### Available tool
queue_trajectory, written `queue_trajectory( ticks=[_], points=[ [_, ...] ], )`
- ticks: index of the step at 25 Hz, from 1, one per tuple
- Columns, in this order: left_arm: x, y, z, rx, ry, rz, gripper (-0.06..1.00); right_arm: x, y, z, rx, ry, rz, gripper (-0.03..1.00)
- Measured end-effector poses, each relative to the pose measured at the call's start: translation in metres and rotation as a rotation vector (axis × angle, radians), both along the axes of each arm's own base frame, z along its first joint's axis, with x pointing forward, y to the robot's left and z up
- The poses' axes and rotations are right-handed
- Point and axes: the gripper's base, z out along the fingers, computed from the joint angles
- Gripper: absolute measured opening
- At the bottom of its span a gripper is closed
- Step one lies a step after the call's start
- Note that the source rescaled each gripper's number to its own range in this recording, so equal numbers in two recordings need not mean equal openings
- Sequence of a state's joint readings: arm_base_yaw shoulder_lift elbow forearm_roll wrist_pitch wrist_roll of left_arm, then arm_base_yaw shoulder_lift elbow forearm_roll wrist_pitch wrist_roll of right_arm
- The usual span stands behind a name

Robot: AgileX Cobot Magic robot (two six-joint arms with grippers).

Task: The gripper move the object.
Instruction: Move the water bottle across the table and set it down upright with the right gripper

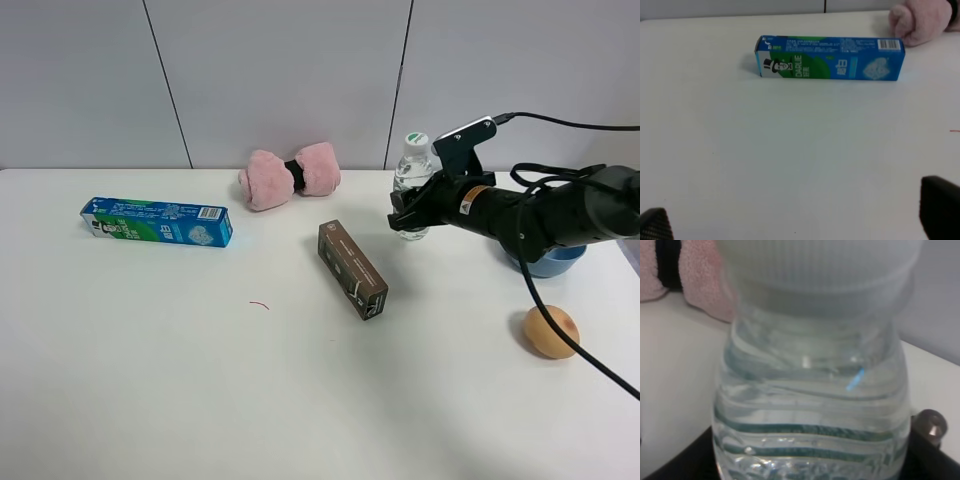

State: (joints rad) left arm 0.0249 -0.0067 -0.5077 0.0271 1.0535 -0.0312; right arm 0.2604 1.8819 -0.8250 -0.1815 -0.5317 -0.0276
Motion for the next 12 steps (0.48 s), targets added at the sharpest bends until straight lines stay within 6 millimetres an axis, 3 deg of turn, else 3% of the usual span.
queue_trajectory(
  ticks=[12],
  points=[
    [0.000, 0.000, 0.000, 0.000, 0.000, 0.000, 1.00, 0.004, 0.006, -0.031, 0.009, -0.002, 0.054, 0.00]
  ],
)
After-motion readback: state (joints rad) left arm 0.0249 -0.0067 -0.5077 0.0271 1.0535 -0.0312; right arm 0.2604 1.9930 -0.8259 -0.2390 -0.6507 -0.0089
